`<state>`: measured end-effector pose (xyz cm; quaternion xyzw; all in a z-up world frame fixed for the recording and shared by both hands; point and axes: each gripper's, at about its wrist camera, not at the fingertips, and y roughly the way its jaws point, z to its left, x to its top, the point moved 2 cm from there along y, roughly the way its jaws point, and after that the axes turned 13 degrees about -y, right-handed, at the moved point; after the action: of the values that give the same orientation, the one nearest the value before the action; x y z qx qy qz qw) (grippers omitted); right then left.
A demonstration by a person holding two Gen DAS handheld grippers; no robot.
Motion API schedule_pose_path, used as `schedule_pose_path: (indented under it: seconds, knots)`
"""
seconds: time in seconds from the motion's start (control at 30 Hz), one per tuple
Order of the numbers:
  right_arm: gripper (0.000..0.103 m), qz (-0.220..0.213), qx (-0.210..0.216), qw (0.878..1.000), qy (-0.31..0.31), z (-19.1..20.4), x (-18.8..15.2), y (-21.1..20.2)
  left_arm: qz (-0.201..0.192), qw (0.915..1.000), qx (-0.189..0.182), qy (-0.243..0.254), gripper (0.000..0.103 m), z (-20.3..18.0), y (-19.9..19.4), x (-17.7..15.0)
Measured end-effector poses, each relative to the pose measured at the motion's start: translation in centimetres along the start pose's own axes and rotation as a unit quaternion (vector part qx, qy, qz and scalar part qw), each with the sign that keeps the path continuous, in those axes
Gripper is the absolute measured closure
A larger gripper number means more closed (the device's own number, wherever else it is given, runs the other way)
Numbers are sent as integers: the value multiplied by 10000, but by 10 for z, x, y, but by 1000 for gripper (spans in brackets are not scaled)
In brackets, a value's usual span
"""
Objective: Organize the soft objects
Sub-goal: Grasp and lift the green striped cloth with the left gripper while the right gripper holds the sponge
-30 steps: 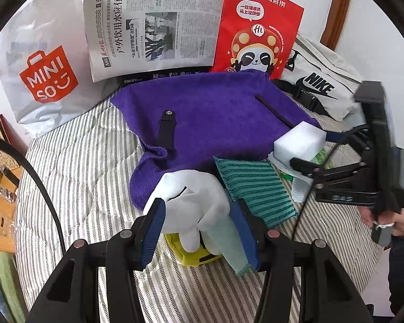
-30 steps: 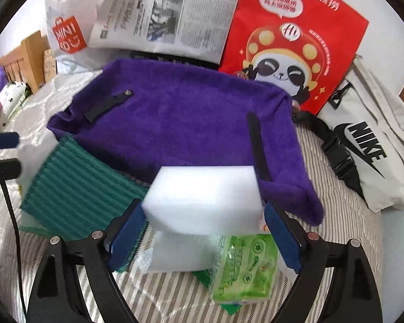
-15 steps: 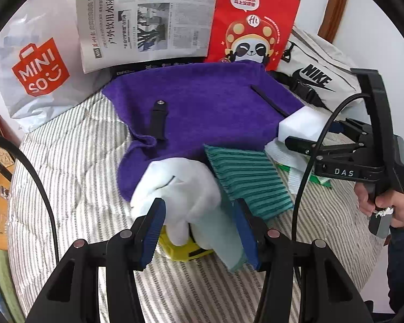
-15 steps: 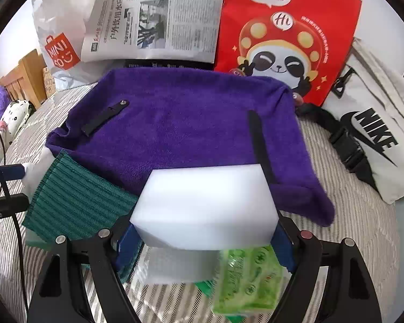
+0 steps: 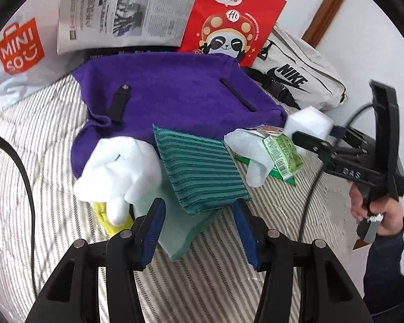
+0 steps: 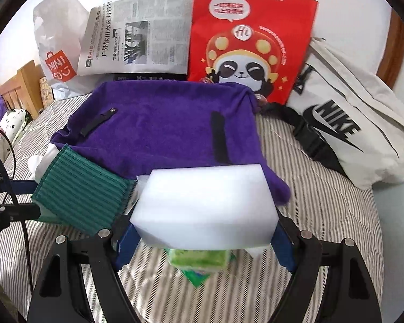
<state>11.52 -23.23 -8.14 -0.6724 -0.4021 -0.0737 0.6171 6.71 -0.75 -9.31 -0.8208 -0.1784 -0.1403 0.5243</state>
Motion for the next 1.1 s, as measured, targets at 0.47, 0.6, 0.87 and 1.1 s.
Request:
schedule_pose_path:
  seconds: [0.47, 0.6, 0.87, 1.1]
  knots:
    - [21, 56, -34, 9998, 191, -22, -30, -9, 313, 9953, -574, -718, 53, -3, 30, 13]
    - [21, 126, -82, 9994, 302, -33, -37, -10, 55, 9950, -823, -570, 53, -15, 21, 20]
    - [21, 91, -127, 9988, 453, -46, -41, -14, 306, 9975, -492, -416, 53, -38, 52, 31]
    - [21, 100, -100, 9988, 465, -46, -43, -14, 308, 9987, -200, -347, 78, -41, 68, 35]
